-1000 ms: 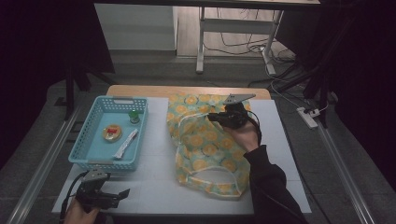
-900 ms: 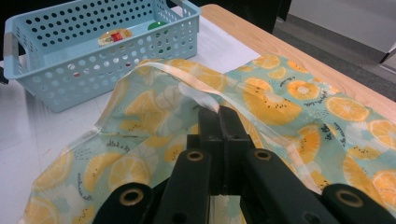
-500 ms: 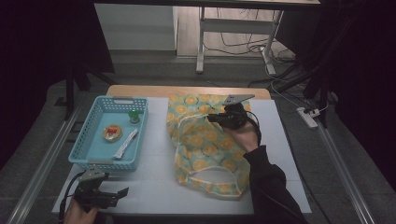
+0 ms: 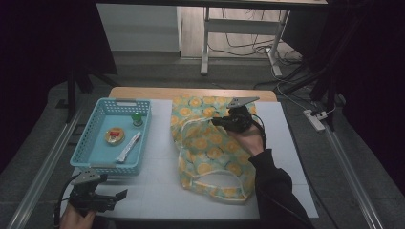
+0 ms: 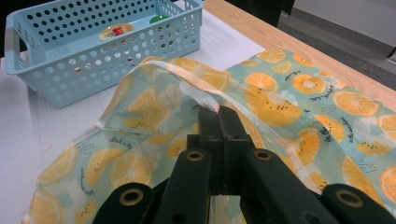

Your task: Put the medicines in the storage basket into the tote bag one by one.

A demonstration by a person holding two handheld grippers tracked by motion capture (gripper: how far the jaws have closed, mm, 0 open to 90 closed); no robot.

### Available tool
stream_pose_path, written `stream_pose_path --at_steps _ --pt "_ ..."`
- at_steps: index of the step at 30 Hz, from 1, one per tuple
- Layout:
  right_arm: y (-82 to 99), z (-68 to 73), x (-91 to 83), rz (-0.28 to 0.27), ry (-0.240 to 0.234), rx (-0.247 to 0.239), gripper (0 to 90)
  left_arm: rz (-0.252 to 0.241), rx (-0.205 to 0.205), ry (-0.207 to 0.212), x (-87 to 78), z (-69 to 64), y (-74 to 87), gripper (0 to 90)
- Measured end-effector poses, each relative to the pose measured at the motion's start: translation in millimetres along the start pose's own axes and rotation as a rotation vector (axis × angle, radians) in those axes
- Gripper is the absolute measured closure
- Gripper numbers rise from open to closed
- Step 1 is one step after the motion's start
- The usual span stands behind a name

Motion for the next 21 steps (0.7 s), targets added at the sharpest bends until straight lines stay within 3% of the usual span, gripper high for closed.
stream_pose_path --at_steps 5,9,12,15,21 --pt "-0.1 -0.2 -0.5 -0.001 0.001 0.002 90.0 -0.026 0.007 0.071 -1.6 2.2 -2.2 0.0" --pt "-0.1 -0.6 -0.8 -0.001 0.001 0.005 90.0 -0.031 0.030 0.053 -4.3 1.8 -5.6 0.0" --pt "0.4 -0.4 -0.6 0.000 0.000 0.007 90.0 -0.062 0.058 0.038 -8.5 1.7 -9.2 0.0" --pt "0.9 0.4 0.4 0.002 -0.003 0.007 90.0 -0.065 0.039 0.044 -11.1 5.7 -12.7 0.0" --pt "1.9 0.4 1.0 0.007 0.006 0.010 90.0 -0.121 -0.027 0.092 -8.0 19.6 -16.9 0.0"
Point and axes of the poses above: each handheld gripper's, and its own axes: x roughly forward along the jaws, y roughly out of its underside, z roughly to its left, the point moved 4 cm from there along x, roughly forward along the jaws, and after that the axes turned 3 degrees about z, right-handed, at the moved point
